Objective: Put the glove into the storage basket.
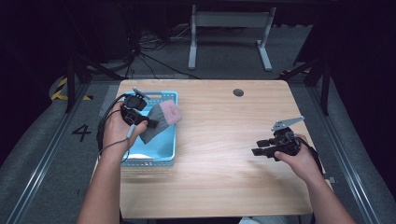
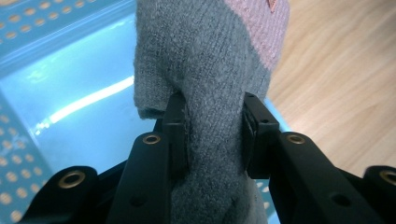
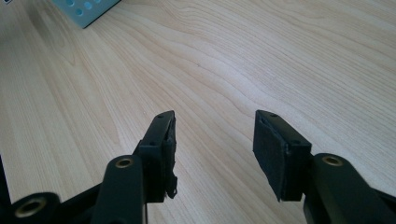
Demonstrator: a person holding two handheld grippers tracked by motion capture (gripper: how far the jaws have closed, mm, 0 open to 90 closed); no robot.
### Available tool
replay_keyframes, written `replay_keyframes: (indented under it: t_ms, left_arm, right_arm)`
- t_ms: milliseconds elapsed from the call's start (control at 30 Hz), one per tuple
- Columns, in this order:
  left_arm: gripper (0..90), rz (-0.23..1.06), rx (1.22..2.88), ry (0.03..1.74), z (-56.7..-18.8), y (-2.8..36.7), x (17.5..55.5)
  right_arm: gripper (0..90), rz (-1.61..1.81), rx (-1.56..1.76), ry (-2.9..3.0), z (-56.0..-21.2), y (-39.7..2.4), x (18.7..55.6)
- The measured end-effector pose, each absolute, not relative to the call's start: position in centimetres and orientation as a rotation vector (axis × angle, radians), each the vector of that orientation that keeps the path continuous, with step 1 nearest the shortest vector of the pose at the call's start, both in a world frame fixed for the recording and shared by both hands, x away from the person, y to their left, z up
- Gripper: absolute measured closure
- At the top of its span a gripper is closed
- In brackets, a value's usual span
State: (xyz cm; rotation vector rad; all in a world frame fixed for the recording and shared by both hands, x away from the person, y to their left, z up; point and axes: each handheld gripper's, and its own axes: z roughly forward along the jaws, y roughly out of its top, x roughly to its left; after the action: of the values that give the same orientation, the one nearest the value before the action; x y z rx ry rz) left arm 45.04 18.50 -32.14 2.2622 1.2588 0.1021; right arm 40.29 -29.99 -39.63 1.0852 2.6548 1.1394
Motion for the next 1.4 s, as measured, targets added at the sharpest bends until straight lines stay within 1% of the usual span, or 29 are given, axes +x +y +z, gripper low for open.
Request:
replay_keyframes:
  t_ms: [267,433,600,833,967,1033,1067,1100,1200,1233,1267,1400]
  left_arm:
    - [67.9,0.097,2.243,1.379,-34.2,19.9,46.3]
    - [67.8,0.038,2.220,1.452,-36.5,20.4,47.1]
    - [67.7,0.012,2.245,1.510,-38.2,20.4,47.8]
    - [67.6,-0.043,2.251,1.527,-39.3,20.3,48.3]
    - [66.3,-0.055,2.286,1.536,-39.9,20.0,48.5]
    - [64.7,-0.055,2.306,1.542,-40.1,19.9,48.6]
    - [59.7,-0.041,2.308,1.547,-40.2,19.9,48.6]
    - [59.7,-0.026,2.322,1.563,-40.3,19.9,48.7]
    - [44.6,0.029,2.368,1.616,-40.7,19.9,48.8]
    - [44.6,0.040,2.372,1.626,-40.8,19.9,48.8]
    - [40.5,0.065,2.372,1.639,-40.9,19.8,48.7]
    - [39.7,0.092,2.370,1.628,-40.6,19.6,48.5]
  right_arm:
    - [49.8,1.136,1.076,2.655,-39.6,-29.9,40.4]
    - [49.6,1.133,1.072,2.656,-39.5,-29.8,40.4]
    - [49.3,1.126,1.070,2.661,-39.6,-29.8,40.5]
    - [48.9,1.119,1.067,2.664,-39.7,-29.6,40.6]
    - [48.8,1.115,1.055,2.669,-39.7,-29.4,40.5]
    - [48.7,1.116,1.053,2.667,-39.7,-29.4,40.5]
    - [48.6,1.122,1.050,2.666,-39.7,-29.4,40.4]
    - [48.6,1.122,1.050,2.666,-39.7,-29.4,40.4]
    - [48.5,1.125,1.049,2.663,-39.6,-29.4,40.5]
    - [48.5,1.125,1.049,2.663,-39.6,-29.4,40.5]
    - [48.4,1.127,1.044,2.664,-39.6,-29.4,40.5]
    - [48.4,1.125,1.041,2.665,-39.6,-29.4,40.6]
